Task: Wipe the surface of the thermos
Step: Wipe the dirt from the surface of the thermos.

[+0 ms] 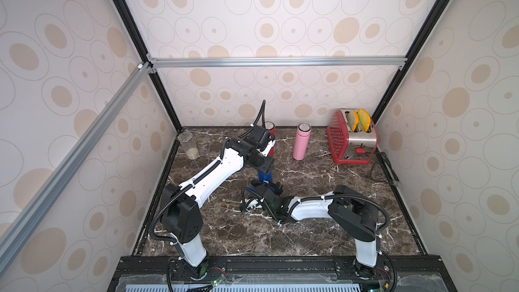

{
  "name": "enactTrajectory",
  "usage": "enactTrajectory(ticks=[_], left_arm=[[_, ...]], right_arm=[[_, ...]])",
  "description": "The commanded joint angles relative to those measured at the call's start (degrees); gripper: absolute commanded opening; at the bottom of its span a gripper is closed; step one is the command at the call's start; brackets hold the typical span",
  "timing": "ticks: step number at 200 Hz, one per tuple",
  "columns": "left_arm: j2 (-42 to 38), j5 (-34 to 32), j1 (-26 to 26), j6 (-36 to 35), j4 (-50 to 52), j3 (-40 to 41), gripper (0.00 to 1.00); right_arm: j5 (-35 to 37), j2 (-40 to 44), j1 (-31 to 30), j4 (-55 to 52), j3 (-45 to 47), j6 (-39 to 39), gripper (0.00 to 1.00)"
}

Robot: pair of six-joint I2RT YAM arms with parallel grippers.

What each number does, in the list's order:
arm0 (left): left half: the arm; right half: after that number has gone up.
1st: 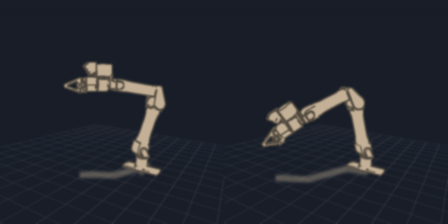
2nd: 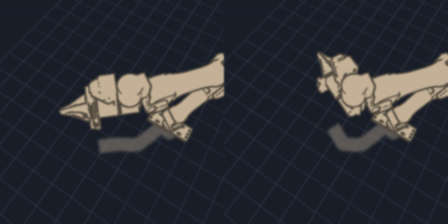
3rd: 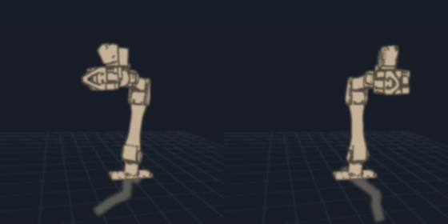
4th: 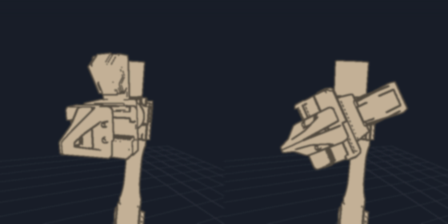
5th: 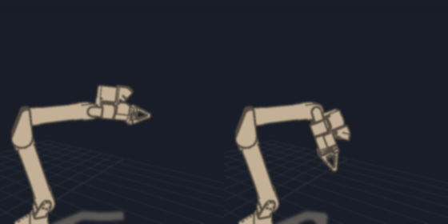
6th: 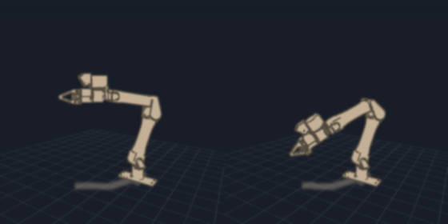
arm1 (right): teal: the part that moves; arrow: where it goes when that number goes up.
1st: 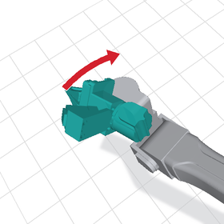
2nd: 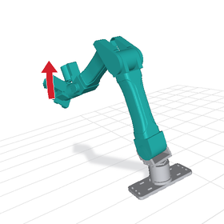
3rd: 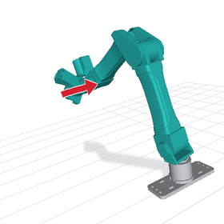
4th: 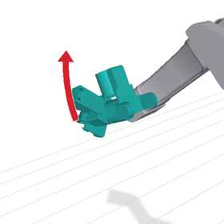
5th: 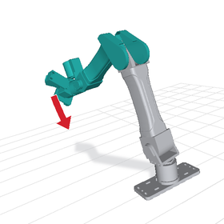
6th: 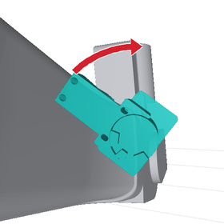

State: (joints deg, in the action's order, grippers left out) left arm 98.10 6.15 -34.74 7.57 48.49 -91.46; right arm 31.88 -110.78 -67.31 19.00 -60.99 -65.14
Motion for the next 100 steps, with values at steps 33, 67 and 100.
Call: enactTrajectory(ticks=[33, 67, 100], left_arm=[[2.0, 2.1, -0.7, -1.6, 8.8, -2.6, 0.0], [2.3, 2.3, -0.7, -2.0, 9.7, -2.6, 0.0], [3.1, 2.0, -0.7, -3.0, 12.1, -3.8, 0.0]], right_arm=[[6.0, 9.1, 1.3, 8.9, -2.6, -14.8, 0.0], [6.3, 9.9, 1.4, 8.9, -2.7, -17.9, 0.0], [7.1, 7.0, 1.4, 10.9, 0.0, -17.5, 0.0]])
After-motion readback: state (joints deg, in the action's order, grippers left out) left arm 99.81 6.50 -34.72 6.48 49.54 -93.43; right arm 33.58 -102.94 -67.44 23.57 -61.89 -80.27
